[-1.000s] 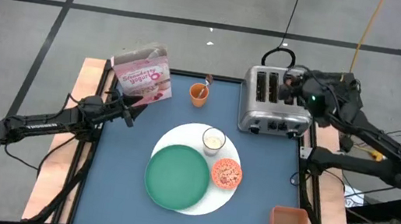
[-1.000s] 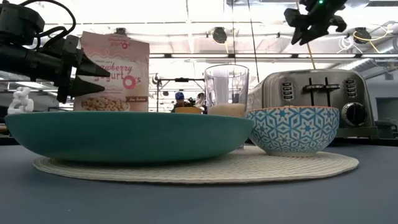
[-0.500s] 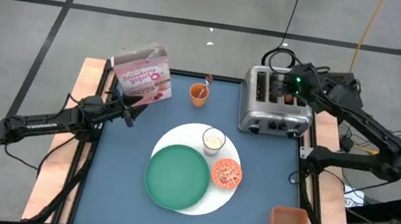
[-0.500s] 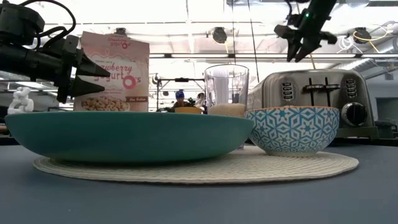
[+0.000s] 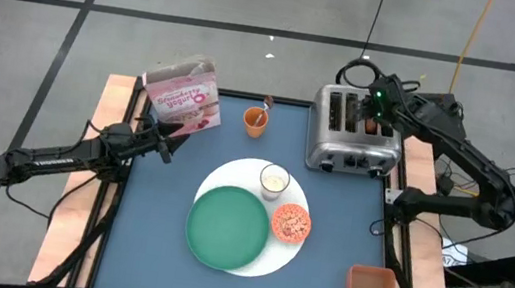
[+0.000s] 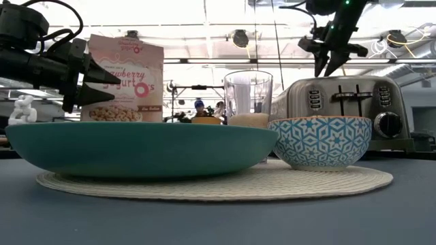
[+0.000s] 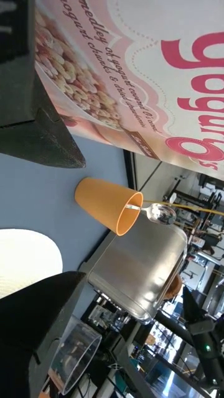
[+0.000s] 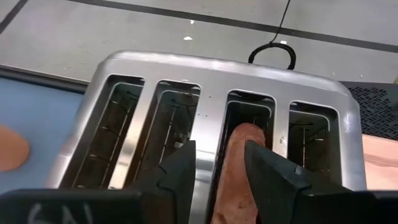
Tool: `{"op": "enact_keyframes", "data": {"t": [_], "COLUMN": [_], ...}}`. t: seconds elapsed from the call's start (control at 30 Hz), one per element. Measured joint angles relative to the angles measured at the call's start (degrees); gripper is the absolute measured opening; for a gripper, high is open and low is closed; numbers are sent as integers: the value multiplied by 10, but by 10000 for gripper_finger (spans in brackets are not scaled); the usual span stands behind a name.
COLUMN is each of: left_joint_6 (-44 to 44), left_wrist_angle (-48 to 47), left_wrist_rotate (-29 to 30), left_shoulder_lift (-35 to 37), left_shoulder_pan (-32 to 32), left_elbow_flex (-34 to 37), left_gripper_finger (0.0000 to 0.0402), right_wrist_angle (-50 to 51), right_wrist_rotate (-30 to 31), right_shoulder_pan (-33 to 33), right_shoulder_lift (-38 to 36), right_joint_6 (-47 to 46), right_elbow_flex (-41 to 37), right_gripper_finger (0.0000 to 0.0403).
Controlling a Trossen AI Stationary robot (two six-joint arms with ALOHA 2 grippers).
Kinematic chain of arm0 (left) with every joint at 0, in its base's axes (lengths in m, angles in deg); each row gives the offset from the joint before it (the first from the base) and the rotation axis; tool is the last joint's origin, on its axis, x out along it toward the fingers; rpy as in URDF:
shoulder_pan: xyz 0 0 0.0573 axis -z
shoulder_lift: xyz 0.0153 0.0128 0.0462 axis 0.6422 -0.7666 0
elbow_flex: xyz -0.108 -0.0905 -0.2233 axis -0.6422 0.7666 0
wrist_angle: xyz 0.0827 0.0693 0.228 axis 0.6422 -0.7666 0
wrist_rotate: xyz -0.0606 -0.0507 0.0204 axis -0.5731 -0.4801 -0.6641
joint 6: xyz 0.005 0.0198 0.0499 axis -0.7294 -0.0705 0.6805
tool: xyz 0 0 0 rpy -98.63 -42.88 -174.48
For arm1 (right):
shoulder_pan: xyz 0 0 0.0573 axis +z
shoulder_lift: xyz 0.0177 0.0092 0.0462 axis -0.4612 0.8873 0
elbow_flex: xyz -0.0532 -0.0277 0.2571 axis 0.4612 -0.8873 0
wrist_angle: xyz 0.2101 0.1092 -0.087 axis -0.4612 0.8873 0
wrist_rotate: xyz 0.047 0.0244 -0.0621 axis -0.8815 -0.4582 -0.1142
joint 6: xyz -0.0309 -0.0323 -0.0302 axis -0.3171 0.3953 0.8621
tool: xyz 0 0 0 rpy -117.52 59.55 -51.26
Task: Arrange a breakfast setting
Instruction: Put the bagel from the toaster on the green plate
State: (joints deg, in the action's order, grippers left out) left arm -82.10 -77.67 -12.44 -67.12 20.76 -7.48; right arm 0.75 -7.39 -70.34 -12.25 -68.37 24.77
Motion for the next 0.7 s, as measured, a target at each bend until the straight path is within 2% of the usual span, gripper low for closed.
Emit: {"op": "enact_keyframes", "data": {"t": [0.7], "left_joint_6": [0], "left_wrist_angle": [0], "left_wrist_rotate": [0], "left_shoulder_lift": [0], "left_shoulder_pan": [0], "left_elbow_flex": [0], "left_gripper_finger": [287], "right_wrist_angle": [7], "right_wrist_rotate": [3], "right_shoulder_pan": [-24], "right_shoulder_lift": [0], "right_joint_6": [0], "right_elbow_flex": [0], "right_gripper_finger": [130]}}
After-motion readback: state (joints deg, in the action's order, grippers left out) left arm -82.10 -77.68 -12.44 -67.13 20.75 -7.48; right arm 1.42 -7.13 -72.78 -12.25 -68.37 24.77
